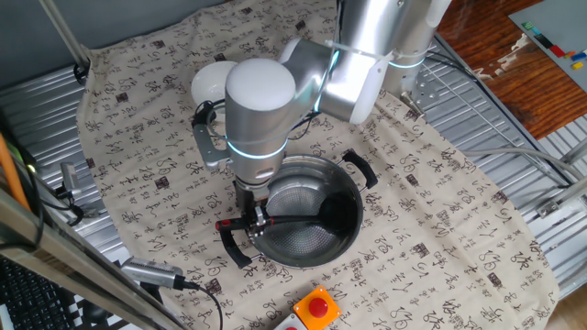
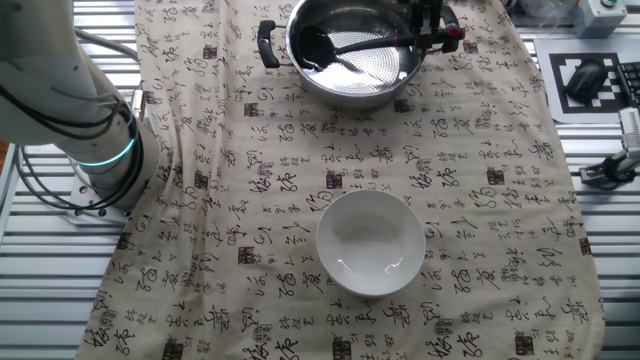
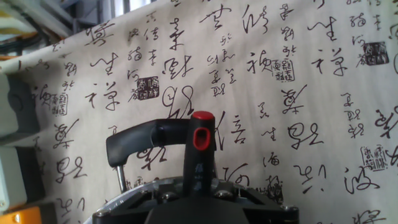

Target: Scoop water with a large spoon from one bowl to another

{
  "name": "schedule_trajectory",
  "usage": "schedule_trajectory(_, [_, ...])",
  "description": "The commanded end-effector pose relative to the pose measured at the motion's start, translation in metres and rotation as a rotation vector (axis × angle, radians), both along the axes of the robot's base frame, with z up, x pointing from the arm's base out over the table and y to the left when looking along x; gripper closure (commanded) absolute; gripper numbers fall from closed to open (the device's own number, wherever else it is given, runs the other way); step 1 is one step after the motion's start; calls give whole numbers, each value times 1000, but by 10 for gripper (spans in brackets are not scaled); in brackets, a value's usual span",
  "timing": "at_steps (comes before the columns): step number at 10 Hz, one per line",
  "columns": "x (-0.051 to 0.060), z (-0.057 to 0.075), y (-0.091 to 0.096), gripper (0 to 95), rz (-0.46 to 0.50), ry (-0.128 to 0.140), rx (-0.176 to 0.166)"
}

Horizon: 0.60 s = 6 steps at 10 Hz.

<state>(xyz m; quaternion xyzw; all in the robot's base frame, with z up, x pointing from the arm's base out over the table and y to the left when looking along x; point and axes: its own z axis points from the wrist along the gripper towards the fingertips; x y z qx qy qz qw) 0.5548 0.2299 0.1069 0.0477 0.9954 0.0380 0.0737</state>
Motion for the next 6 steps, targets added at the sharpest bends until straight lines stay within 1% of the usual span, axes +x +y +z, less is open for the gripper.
schedule_trajectory(1, [1, 4, -1, 760, -39, 6, 5])
schedule_trajectory(2, [1, 4, -1, 950, -42, 7, 5])
schedule_trajectory(5, [1, 4, -1, 950, -39, 7, 5])
schedule_trajectory(6, [1, 6, 0, 950, -38, 14, 4])
